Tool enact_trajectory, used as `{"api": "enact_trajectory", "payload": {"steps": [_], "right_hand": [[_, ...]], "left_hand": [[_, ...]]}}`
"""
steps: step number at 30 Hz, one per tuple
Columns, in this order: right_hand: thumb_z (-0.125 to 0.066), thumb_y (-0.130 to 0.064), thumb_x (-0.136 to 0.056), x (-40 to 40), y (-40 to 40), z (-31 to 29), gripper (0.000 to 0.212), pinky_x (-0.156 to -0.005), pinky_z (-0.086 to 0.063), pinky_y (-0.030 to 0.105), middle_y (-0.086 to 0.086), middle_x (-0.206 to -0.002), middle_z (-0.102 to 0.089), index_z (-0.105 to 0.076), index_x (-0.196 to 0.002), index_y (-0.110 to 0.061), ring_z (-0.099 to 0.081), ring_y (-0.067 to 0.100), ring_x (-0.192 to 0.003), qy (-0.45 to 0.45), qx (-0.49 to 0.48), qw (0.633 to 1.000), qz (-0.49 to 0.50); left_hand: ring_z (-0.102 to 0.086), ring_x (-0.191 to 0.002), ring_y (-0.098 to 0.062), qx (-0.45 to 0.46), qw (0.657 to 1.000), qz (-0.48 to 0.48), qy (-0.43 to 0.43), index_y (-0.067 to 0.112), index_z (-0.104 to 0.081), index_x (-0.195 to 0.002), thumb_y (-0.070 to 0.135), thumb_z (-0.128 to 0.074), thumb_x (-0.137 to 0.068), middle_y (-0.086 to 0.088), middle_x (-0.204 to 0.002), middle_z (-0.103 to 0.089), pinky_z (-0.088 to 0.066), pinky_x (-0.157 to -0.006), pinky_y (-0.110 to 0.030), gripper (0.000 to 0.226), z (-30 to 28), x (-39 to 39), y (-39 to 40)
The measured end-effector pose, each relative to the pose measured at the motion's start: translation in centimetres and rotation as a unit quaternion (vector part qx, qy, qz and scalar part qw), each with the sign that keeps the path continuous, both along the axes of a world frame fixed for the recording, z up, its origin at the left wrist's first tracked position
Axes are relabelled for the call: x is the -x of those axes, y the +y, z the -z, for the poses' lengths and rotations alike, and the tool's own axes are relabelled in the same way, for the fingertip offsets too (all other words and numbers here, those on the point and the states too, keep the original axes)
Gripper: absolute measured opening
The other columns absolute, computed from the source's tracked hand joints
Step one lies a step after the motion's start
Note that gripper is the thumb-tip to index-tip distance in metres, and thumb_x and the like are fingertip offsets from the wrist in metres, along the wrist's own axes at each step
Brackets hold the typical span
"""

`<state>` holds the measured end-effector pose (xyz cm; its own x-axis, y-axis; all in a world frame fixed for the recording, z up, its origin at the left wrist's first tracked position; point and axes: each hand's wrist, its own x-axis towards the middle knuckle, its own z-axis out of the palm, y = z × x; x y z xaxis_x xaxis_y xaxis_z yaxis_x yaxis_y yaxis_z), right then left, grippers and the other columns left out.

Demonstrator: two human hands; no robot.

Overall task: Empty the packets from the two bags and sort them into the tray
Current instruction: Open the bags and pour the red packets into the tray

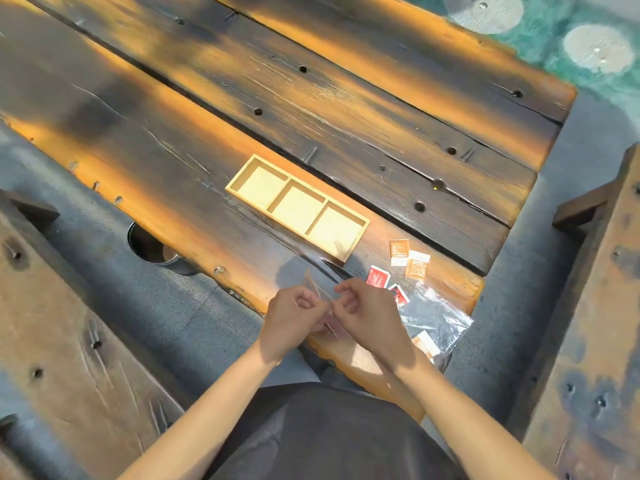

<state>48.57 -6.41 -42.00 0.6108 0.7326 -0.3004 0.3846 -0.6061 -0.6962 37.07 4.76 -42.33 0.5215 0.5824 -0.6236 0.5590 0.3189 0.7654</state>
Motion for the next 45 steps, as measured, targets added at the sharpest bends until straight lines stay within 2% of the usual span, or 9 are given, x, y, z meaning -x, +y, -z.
{"api": "enact_trajectory", "payload": {"steps": [6,18,22,26,30,32,36,41,45], "right_hand": [[-0.058,-0.034,-0.084,0.3,1.0,-0.7,0.027,-0.069,-0.061,0.030,-0.010,-0.075,-0.072,-0.077,-0.096,-0.020,-0.068,0.006,-0.069,-0.064,0.009,0.998,0.024],[-0.069,-0.009,-0.084,-0.7,0.1,-1.0,0.012,-0.057,-0.043,0.004,-0.011,-0.073,-0.066,-0.077,-0.091,-0.015,-0.059,-0.006,-0.067,-0.058,0.028,0.996,0.057],[-0.066,-0.012,-0.084,-0.1,0.8,-1.0,0.015,-0.057,-0.053,0.026,-0.005,-0.071,-0.068,-0.077,-0.091,-0.019,-0.067,0.013,-0.065,-0.068,0.019,0.995,0.073],[-0.061,-0.013,-0.087,0.5,1.7,-0.8,0.020,-0.059,-0.052,0.031,0.000,-0.076,-0.069,-0.079,-0.093,-0.021,-0.066,0.017,-0.065,-0.053,0.020,0.993,0.103],[-0.060,-0.015,-0.089,0.0,2.0,-0.3,0.023,-0.058,-0.040,0.011,-0.002,-0.088,-0.073,-0.079,-0.097,-0.024,-0.064,0.013,-0.075,-0.032,0.047,0.991,0.123],[-0.060,-0.017,-0.090,-0.1,2.1,-0.3,0.022,-0.059,-0.037,0.008,-0.004,-0.091,-0.074,-0.079,-0.099,-0.023,-0.063,0.009,-0.076,-0.023,0.054,0.990,0.127],[-0.057,-0.023,-0.096,0.2,1.9,-0.1,0.022,-0.058,-0.041,0.012,-0.008,-0.095,-0.074,-0.076,-0.105,-0.021,-0.061,-0.002,-0.077,0.003,0.042,0.990,0.132],[-0.054,-0.029,-0.099,1.0,1.6,0.7,0.026,-0.063,-0.058,0.030,-0.005,-0.087,-0.076,-0.074,-0.114,-0.021,-0.070,0.012,-0.071,0.032,0.021,0.987,0.156],[-0.054,-0.027,-0.100,1.5,1.3,1.0,0.022,-0.060,-0.055,0.029,-0.007,-0.088,-0.075,-0.074,-0.108,-0.023,-0.071,0.013,-0.070,0.051,0.004,0.983,0.174]], "left_hand": [[-0.075,-0.066,-0.023,-0.066,0.994,0.074,0.037,-0.001,-0.062,-0.076,0.013,-0.071,-0.083,-0.006,-0.062,-0.066,-0.065,-0.064,-0.035,0.019,-1.0,0.6,1.9],[-0.066,-0.058,-0.024,-0.100,0.991,0.071,0.059,0.006,-0.056,-0.068,0.011,-0.069,-0.080,-0.007,-0.053,-0.059,-0.061,-0.064,-0.050,0.018,-1.8,3.1,5.1],[-0.059,-0.055,-0.020,-0.098,0.994,0.014,0.052,0.011,-0.051,-0.066,0.028,-0.067,-0.077,-0.007,-0.054,-0.056,-0.060,-0.066,-0.053,0.026,-2.1,2.8,5.4],[-0.054,-0.056,-0.019,-0.110,0.992,-0.017,0.057,0.007,-0.053,-0.070,0.017,-0.063,-0.080,-0.009,-0.058,-0.054,-0.059,-0.072,-0.055,0.017,-1.8,2.3,5.6],[-0.058,-0.061,-0.018,-0.086,0.995,0.002,0.044,0.006,-0.060,-0.081,0.030,-0.068,-0.074,-0.002,-0.060,-0.057,-0.060,-0.075,-0.054,0.027,-1.5,2.5,6.5],[-0.064,-0.059,-0.015,-0.066,0.997,0.027,0.039,0.010,-0.064,-0.088,0.021,-0.068,-0.082,-0.001,-0.062,-0.060,-0.062,-0.078,-0.054,0.013,-1.2,2.6,6.9],[-0.067,-0.058,-0.013,-0.068,0.995,0.072,0.023,0.011,-0.066,-0.095,0.011,-0.066,-0.089,-0.002,-0.064,-0.061,-0.063,-0.078,-0.052,0.006,-0.6,2.8,7.6],[-0.066,-0.061,-0.012,-0.043,0.994,0.104,0.015,0.013,-0.065,-0.100,0.012,-0.063,-0.089,-0.002,-0.068,-0.062,-0.062,-0.077,-0.048,0.011,-0.6,2.7,7.7],[-0.062,-0.065,-0.011,-0.019,0.992,0.124,-0.013,0.015,-0.064,-0.107,0.018,-0.063,-0.095,0.002,-0.069,-0.062,-0.060,-0.075,-0.038,0.012,-0.7,2.5,7.6]]}}
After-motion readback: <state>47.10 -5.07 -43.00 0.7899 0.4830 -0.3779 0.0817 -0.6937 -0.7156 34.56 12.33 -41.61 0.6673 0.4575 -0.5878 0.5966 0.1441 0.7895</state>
